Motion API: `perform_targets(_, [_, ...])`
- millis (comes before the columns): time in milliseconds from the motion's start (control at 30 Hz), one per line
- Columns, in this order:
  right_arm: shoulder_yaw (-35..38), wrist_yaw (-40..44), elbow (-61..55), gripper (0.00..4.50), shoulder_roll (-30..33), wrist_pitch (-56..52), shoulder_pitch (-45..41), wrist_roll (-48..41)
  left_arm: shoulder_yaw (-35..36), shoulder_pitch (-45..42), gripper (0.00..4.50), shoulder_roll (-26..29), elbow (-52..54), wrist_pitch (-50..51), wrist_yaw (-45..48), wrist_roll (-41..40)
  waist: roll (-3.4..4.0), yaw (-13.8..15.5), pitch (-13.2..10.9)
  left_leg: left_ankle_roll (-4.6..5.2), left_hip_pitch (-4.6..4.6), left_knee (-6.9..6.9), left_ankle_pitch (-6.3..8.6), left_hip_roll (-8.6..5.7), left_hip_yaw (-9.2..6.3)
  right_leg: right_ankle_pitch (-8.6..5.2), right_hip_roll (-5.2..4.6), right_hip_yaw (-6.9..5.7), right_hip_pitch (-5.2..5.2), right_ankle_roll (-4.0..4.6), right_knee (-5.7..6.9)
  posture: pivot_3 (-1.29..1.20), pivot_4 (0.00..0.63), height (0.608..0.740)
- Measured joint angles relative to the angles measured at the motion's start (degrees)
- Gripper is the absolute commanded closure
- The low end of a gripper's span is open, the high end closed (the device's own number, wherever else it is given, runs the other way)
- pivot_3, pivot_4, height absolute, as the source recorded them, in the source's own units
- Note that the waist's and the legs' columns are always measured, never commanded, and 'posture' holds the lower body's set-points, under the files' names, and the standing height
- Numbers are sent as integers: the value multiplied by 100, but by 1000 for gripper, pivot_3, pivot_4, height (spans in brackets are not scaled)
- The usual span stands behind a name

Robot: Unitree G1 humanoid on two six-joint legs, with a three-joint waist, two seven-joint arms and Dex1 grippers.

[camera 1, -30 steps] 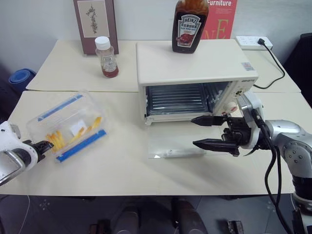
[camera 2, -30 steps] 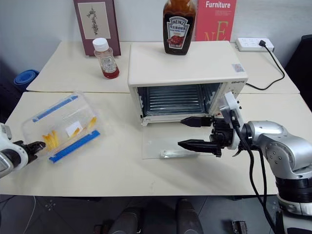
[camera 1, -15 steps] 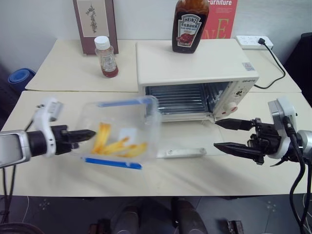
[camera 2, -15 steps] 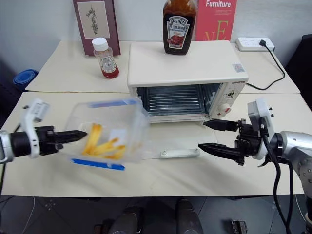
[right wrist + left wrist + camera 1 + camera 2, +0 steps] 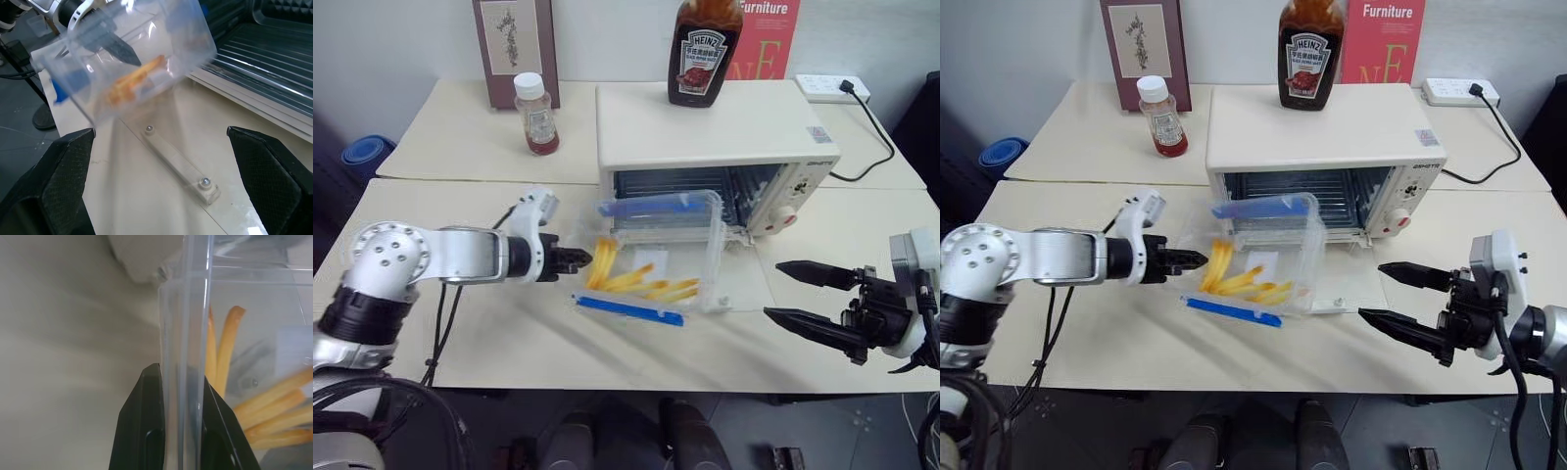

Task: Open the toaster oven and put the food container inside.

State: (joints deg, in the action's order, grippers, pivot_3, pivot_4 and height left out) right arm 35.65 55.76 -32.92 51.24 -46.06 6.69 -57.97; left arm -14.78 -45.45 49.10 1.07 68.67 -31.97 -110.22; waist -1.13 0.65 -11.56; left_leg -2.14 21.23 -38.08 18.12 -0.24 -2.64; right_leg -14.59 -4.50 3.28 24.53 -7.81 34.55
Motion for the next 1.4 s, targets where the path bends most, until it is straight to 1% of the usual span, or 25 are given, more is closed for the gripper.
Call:
perform_targets(233, [53, -163, -42, 0, -60, 113, 100, -22, -112, -496, 4265, -289, -215, 382, 3, 241, 0, 55, 0, -2, -2, 0, -3, 0, 0, 0, 0, 1, 0, 0, 2, 0, 150, 740])
perform_targets(300, [45, -206, -46, 0, -81, 123, 98, -30, -114, -561, 3608, -375, -228, 422, 5, 276, 0, 62, 0, -2, -1, 0, -3, 0, 0, 0, 0, 1, 0, 0, 0, 0, 150, 740])
perform_targets(433, [2, -271, -46, 0, -88, 155, 70, -35, -104, -670, 2503, -518, -307, 459, 45, 421, 0, 65, 0, -3, -2, 1, -4, 0, 0, 0, 1, 1, 0, 0, 0, 0, 150, 740])
perform_targets(467, [-44, -286, -46, 0, -88, 198, 39, -31, -100, -684, 2149, -573, -314, 465, 55, 466, 0, 55, 0, -4, -3, 1, -4, 1, 1, 0, 1, 1, 0, 0, 1, 0, 150, 740])
perform_targets(600, [-213, -364, -41, 0, -100, 284, -5, 50, 17, -664, 931, -602, -401, 461, 62, 660, 0, 23, 0, -5, -4, 3, -5, 2, 2, 0, 2, 0, 3, 0, 5, 0, 150, 740])
perform_targets(700, [-283, -409, -41, 0, -102, 357, -2, 110, 390, -544, 931, -528, -381, 391, 296, 737, 0, 12, 0, -6, -4, 3, -5, 2, 3, 0, 2, 1, 2, 0, 4, 0, 150, 740])
perform_targets(800, [-289, -422, -37, 0, -102, 356, 24, 106, 802, -330, 931, -368, -223, 367, 872, 972, 0, 5, 0, -6, -3, 3, -6, 2, 3, 0, 2, -1, 2, 0, 2, 0, 150, 740])
perform_targets(900, [-287, -454, 2, 0, -100, 344, -5, 81, 1297, -93, 931, -292, -140, 183, 1652, 1430, 0, 2, 0, -4, -4, 3, -6, 2, 4, -1, 2, -1, 1, 1, 1, 0, 150, 740])
perform_targets(1033, [-241, -530, 163, 0, -14, 288, -188, -67, 1819, 157, 931, -306, 110, -47, 3079, 1890, 0, 1, 0, -3, -2, 3, -6, 2, 6, -2, 2, -1, 0, 3, -2, 0, 150, 740])
perform_targets(1133, [-75, -567, 203, 520, 114, 138, -293, -307, 2036, 328, 894, -302, 281, -158, 4199, 2271, 1, 1, 0, 0, -2, 5, -5, 2, 6, -2, 2, -1, 1, 4, -4, 0, 150, 740])
perform_targets(1167, [15, -581, 203, 838, 169, 77, -301, -404, 2062, 362, 1299, -300, 284, -198, 4571, 2427, 0, 1, 0, 0, -2, 4, -4, 2, 6, -3, 2, -2, 0, 4, -4, 0, 150, 740])
perform_targets(1233, [232, -599, 193, 1560, 254, -58, -284, -664, 2088, 440, 1823, -228, 282, -273, 5409, 2729, 0, 0, 0, 3, -1, 4, -3, 2, 7, -3, 2, -2, 0, 6, -5, 0, 150, 740])
perform_targets(1267, [364, -607, 155, 1912, 267, -132, -237, -813, 2070, 473, 2155, -111, 282, -305, 5916, 2897, 0, -6, 0, 4, -1, 6, -3, 2, 7, -4, 3, -2, 1, 6, -6, 0, 150, 740])
perform_targets(1333, [619, -615, -23, 2523, 354, -314, -2, -1142, 1982, 516, 2684, 230, 285, -411, 7048, 3372, 0, -33, 0, 7, -1, 10, -1, 3, 7, -8, 4, -2, 1, 13, -7, 0, 150, 740])
perform_targets(1367, [710, -624, -123, 2899, 383, -389, 88, -1295, 1922, 512, 3058, 334, 288, -498, 7468, 3587, 1, -42, 0, 8, -2, 10, 0, 3, 7, -8, 4, -2, 0, 13, -9, 0, 150, 740])
perform_targets(1400, [804, -643, -233, 3223, 389, -441, 201, -1470, 1802, 492, 3331, 411, 285, -600, 7880, 3823, 1, -55, 0, 10, -2, 10, 1, 4, 8, -8, 4, -2, -1, 13, -11, 0, 150, 740])
